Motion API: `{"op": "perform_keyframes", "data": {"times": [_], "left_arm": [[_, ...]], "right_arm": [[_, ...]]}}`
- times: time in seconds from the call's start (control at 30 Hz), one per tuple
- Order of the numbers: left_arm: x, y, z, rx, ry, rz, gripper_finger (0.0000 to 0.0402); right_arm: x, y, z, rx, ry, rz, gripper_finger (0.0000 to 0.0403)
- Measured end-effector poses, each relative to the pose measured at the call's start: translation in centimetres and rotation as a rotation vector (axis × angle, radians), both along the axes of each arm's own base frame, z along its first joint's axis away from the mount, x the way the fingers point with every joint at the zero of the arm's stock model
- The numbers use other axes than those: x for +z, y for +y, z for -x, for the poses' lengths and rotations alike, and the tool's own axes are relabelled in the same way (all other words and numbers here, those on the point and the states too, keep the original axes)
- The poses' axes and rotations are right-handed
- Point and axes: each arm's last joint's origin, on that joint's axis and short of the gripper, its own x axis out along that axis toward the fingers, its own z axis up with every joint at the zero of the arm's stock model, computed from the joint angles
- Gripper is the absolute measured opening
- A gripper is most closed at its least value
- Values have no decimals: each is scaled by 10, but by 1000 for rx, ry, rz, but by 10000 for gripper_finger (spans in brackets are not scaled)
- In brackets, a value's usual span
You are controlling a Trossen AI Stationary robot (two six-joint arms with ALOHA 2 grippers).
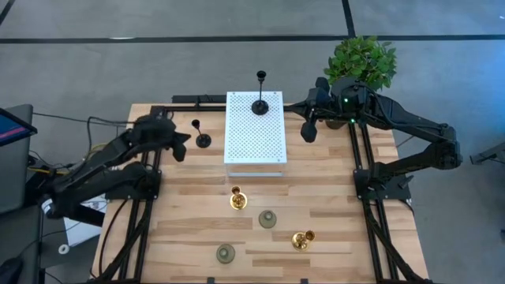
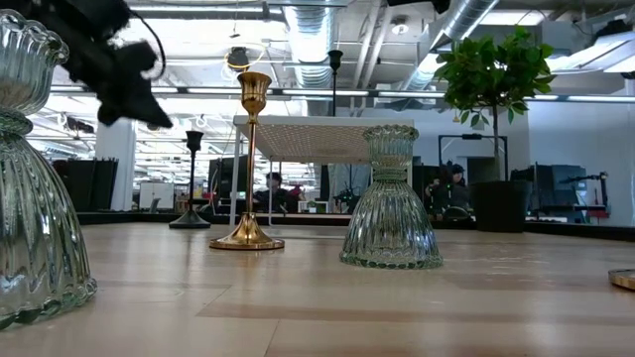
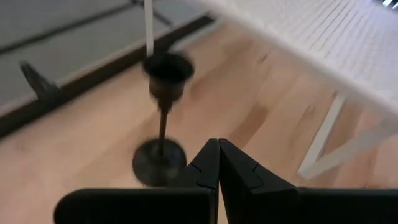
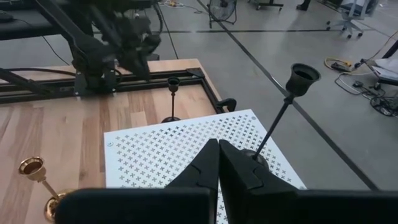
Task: Pick & Place candle stick holders
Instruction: Put the black candle holder aligned with the other black candle holder on the shelf
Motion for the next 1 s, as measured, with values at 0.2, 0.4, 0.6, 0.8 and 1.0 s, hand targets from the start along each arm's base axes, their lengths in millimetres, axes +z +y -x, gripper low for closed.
{"op": "perform_keyframes", "data": {"times": [0.2, 0.4, 0.6, 0.8, 1.0], "left_arm": [[-27, 6, -7, 8, 83, 80, 3], [-39, 9, -10, 16, 75, 58, 4], [-56, 14, -15, 58, 21, 72, 32], [-57, 20, -22, 61, -56, 39, 105], [-58, 25, -27, 87, -48, 14, 190]], "right_arm": [[0, 0, 0, 0, -2, -1, 0], [0, 0, 0, -2, -3, -1, 0], [0, 0, 0, -2, -3, -1, 0], [0, 0, 0, -8, -9, -14, 0], [0, 0, 0, -10, -12, -21, 0]]}}
